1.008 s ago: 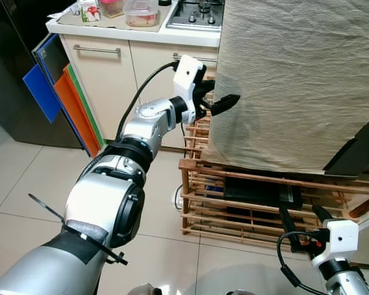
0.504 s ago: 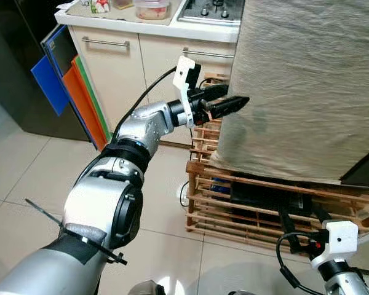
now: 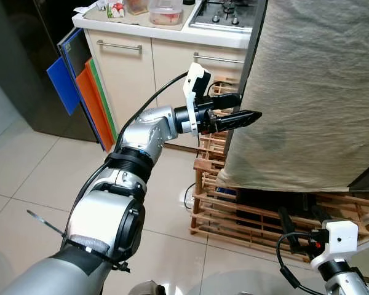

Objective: Restocking fridge

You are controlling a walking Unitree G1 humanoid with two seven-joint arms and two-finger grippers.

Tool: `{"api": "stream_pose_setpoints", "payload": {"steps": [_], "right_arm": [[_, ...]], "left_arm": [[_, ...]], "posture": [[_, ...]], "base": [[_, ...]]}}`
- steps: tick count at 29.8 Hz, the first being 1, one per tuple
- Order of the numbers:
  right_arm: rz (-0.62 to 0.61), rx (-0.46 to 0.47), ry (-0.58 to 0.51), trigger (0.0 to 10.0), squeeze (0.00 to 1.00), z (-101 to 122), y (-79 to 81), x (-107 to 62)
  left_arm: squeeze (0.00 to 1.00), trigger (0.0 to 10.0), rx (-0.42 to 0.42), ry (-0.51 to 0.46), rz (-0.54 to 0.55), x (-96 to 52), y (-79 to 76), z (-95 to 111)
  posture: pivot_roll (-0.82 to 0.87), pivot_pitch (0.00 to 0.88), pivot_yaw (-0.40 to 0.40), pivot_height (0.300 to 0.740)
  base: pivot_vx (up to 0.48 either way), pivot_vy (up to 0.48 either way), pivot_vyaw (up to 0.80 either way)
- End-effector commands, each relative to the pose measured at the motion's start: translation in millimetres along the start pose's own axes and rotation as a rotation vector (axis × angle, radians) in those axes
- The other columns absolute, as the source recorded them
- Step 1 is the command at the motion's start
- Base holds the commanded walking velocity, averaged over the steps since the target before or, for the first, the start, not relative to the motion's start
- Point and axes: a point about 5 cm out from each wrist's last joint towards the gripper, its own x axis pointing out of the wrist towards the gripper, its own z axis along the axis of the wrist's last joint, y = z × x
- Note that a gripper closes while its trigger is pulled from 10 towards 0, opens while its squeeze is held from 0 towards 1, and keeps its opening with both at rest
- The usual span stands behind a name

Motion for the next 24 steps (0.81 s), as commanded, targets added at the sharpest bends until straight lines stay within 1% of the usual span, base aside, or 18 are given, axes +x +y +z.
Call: {"api": "stream_pose_setpoints", "payload": {"steps": [1,7,10,12,14,15,18,19,20,21,24], "right_arm": [[0.004,-0.007,-0.002,10.0,0.0,3.0,-2.2,-0.1],[-0.004,-0.012,0.004,10.0,0.0,3.1,-3.1,-0.2],[-0.059,-0.026,-0.006,10.0,0.0,4.2,-5.7,-1.6],[-0.141,-0.065,-0.018,10.0,0.0,6.3,-9.7,-4.6],[-0.158,-0.076,-0.02,10.0,0.0,7.0,-10.6,-5.2],[-0.211,-0.078,-0.018,10.0,0.0,6.8,-12.3,-7.5],[-0.252,-0.099,-0.015,10.0,0.0,7.3,-14.0,-9.3],[-0.277,-0.104,-0.01,10.0,0.0,7.1,-14.8,-10.6],[-0.338,-0.123,0.001,10.0,0.0,7.1,-16.5,-13.4],[-0.338,-0.123,0.001,10.0,0.0,7.1,-16.5,-13.4],[-0.391,-0.138,0.011,10.0,0.0,7.3,-16.8,-15.2]], "left_arm": [[0.0,10.0,0.019,-0.021,-0.035,6.1,-5.6,6.0],[0.0,10.0,0.002,-0.036,-0.066,8.4,-13.9,2.3],[0.0,10.0,-0.004,-0.033,-0.08,10.4,-19.9,-3.0],[0.0,10.0,-0.012,-0.028,-0.081,11.0,-23.3,-7.4],[0.0,10.0,-0.016,-0.027,-0.081,10.9,-24.3,-8.2],[0.0,10.0,-0.023,-0.028,-0.082,10.7,-26.4,-9.7],[0.0,10.0,-0.03,-0.031,-0.09,10.7,-29.3,-10.0],[0.0,10.0,-0.035,-0.035,-0.098,11.0,-32.0,-9.7],[0.0,10.0,-0.039,-0.041,-0.111,10.7,-37.9,-9.4],[0.0,10.0,-0.039,-0.041,-0.111,10.7,-37.9,-9.4],[0.0,10.0,-0.048,-0.041,-0.1,8.4,-40.8,-11.7]], "posture": [[-0.16,0.051,0.035,0.74],[-0.16,0.054,0.032,0.74],[-0.16,0.056,0.031,0.74],[-0.16,0.057,0.031,0.74],[-0.16,0.057,0.031,0.74],[-0.16,0.057,0.032,0.74],[-0.16,0.057,0.033,0.74],[-0.15,0.057,0.034,0.74],[-0.15,0.057,0.035,0.74],[-0.15,0.057,0.035,0.74],[-0.15,0.058,0.034,0.74]], "base": [[0.0,0.0,0.0],[0.0,0.0,0.0],[0.0,0.0,0.0],[0.0,0.0,0.0],[0.0,0.0,0.0],[0.0,0.0,0.0],[0.0,0.0,0.0],[0.0,0.0,0.0],[0.0,0.0,0.0],[0.0,0.0,0.0],[0.0,0.0,0.0]]}}
